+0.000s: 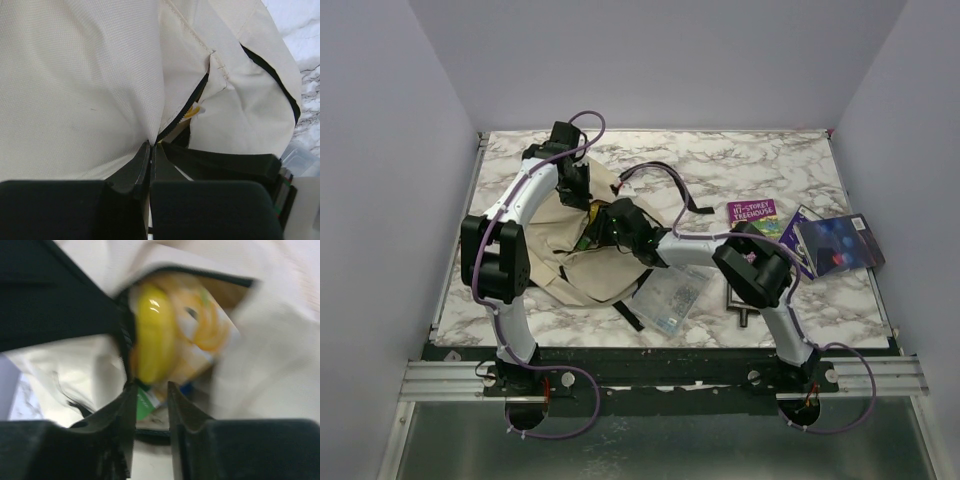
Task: Pack the student bag
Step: Place the stationery in the student bag.
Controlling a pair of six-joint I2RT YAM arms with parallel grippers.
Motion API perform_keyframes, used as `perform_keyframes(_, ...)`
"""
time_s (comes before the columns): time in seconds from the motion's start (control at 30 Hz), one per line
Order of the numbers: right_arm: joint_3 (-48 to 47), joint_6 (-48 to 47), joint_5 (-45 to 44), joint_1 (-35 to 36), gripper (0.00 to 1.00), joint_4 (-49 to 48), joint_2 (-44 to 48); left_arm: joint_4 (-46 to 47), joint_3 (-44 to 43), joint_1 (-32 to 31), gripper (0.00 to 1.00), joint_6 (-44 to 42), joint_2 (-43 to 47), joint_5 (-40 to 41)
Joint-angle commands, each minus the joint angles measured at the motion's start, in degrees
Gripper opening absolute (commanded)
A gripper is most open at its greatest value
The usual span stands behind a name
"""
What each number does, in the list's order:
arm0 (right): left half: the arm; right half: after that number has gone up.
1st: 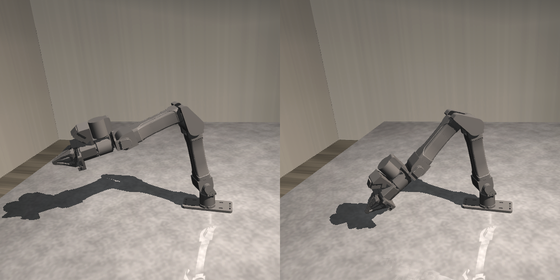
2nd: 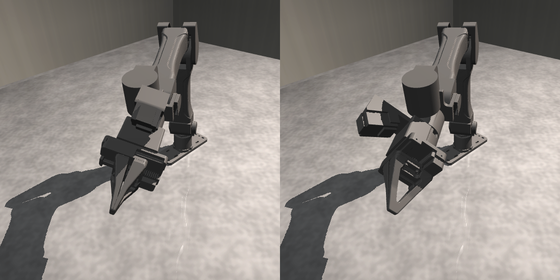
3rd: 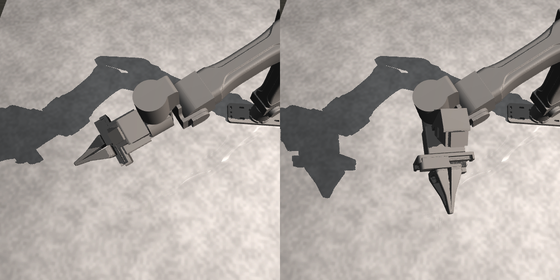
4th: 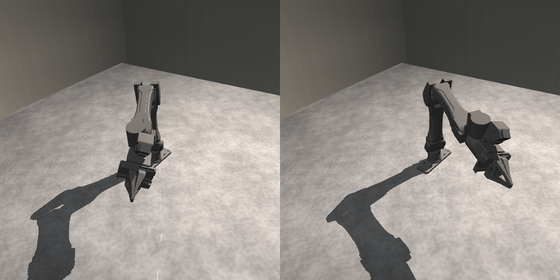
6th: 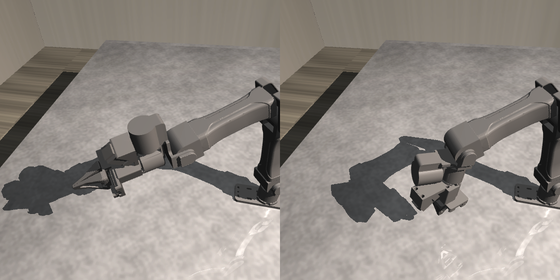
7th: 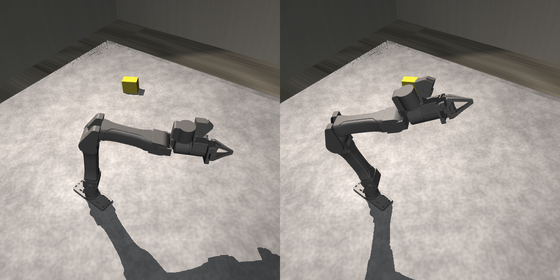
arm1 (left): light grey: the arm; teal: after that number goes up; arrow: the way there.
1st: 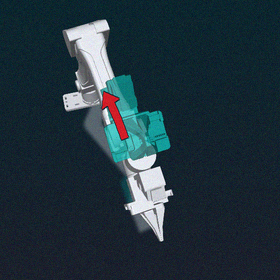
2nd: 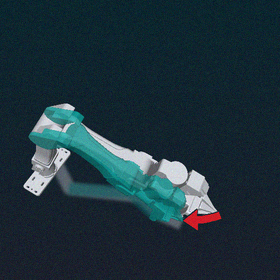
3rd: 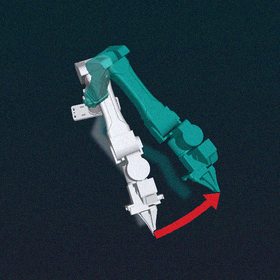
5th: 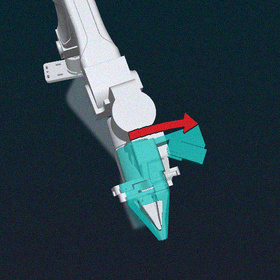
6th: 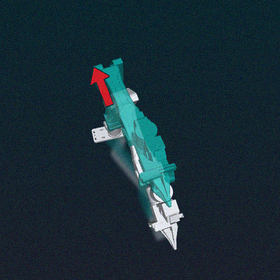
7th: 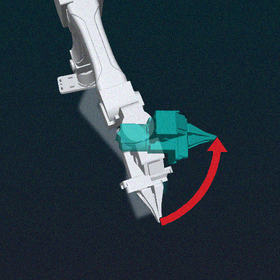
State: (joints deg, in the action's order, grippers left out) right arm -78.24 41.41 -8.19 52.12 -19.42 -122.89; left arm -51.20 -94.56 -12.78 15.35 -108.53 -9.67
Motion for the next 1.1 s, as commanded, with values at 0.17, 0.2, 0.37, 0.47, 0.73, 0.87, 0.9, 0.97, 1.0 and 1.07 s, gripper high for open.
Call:
perform_keyframes(0.17,-12.2,-5.0,2.4,-0.4,0.20,-5.8,-6.3,-1.4,3.2,-0.4,0.00,-0.4,3.7,0.0)
perform_keyframes(0.2,-11.2,-4.7,2.1,-0.7,0.24,-5.2,-5.8,-1.4,3.4,-0.4,0.00,-0.4,3.8,0.5)
perform_keyframes(0.37,-1.9,-4.1,3.1,-1.8,0.29,-6.2,-0.1,-0.8,3.7,-0.3,0.18,0.1,4.0,0.6)
perform_keyframes(0.47,-0.4,-6.4,3.4,-2.0,0.31,-3.0,2.6,-0.8,4.5,-0.3,0.27,0.1,5.2,0.7)
perform_keyframes(0.73,2.9,-12.1,5.6,-2.5,0.43,0.4,7.4,0.0,8.6,-1.4,0.71,0.7,13.6,2.7)
perform_keyframes(0.87,5.2,-14.5,6.5,-2.5,0.47,-0.6,7.5,-0.4,11.7,-1.6,0.78,1.8,20.2,2.6)
perform_keyframes(0.9,6.6,-15.1,6.3,-2.5,0.48,-1.7,8.4,-0.4,12.5,-1.6,0.80,2.0,22.7,3.2)
perform_keyframes(0.97,8.7,-16.6,6.8,-2.5,0.49,-3.0,10.3,-0.3,14.3,-1.6,0.82,2.2,27.5,5.6)
perform_keyframes(1.0,9.9,-17.3,7.1,-2.5,0.52,-3.8,11.4,-0.2,15.1,-1.6,0.83,2.2,29.9,7.0)
perform_keyframes(1.07,12.6,-19.0,7.8,-2.5,0.55,-5.4,13.5,0.5,16.7,-1.6,0.84,2.4,34.9,10.0)
